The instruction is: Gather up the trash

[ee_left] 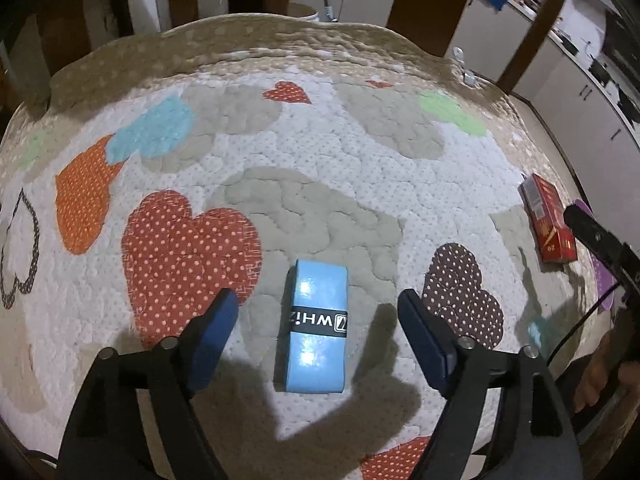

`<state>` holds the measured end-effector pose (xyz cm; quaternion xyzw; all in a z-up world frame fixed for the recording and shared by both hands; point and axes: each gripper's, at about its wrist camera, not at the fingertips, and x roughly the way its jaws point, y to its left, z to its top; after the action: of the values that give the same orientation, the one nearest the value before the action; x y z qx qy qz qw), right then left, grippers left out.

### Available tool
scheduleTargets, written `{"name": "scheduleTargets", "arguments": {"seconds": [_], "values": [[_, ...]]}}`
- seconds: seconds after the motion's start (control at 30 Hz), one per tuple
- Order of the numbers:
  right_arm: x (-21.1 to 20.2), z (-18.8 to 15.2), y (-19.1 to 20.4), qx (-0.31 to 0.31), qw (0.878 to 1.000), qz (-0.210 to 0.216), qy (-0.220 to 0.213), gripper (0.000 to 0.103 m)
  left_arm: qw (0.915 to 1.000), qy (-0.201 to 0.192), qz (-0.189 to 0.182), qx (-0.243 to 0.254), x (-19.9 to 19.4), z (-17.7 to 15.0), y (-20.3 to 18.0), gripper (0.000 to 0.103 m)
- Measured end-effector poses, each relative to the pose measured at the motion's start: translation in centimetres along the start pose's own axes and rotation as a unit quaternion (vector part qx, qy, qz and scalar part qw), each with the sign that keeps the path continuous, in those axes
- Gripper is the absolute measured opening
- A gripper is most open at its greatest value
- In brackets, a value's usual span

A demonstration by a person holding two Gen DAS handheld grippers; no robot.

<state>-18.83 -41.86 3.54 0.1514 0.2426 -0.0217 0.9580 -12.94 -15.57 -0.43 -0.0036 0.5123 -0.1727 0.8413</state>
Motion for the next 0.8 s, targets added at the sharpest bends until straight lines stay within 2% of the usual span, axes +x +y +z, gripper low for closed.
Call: {"name": "scheduleTargets", "arguments": {"seconds": [0.07, 0.23, 0.43, 0.67, 0.73, 0.8], "values": [[0.2, 0.0, 0.0, 0.001, 1.000, -0.004, 0.002, 0.082, 0.9999, -0.007, -0.003, 0.009, 0.3, -0.2, -0.3, 0.092], [1.5, -0.2, -0.8, 0.021, 0.999, 0.000, 0.024, 0.082, 0.9991, -0.007, 0.011, 0.040, 0.9, -0.5, -1.4, 0.103], [2.8, 0.0, -1.9, 0.055, 0.998, -0.003, 0.036, 0.082, 0.9976, -0.013, 0.035, 0.059, 1.1, -1.0, -2.0, 0.103], [3.8, 0.1, -0.9, 0.026, 0.997, -0.056, 0.034, 0.082, 0.9969, -0.016, 0.045, 0.063, 1.1, -1.1, -2.1, 0.103], [4.0, 0.1, -0.5, 0.017, 0.997, -0.070, 0.037, 0.084, 0.9967, -0.024, 0.048, 0.060, 1.0, -1.3, -2.1, 0.103], [4.4, 0.0, 0.0, 0.004, 0.996, -0.076, 0.039, 0.093, 0.9966, -0.030, 0.049, 0.060, 0.9, -1.4, -2.2, 0.103]]}}
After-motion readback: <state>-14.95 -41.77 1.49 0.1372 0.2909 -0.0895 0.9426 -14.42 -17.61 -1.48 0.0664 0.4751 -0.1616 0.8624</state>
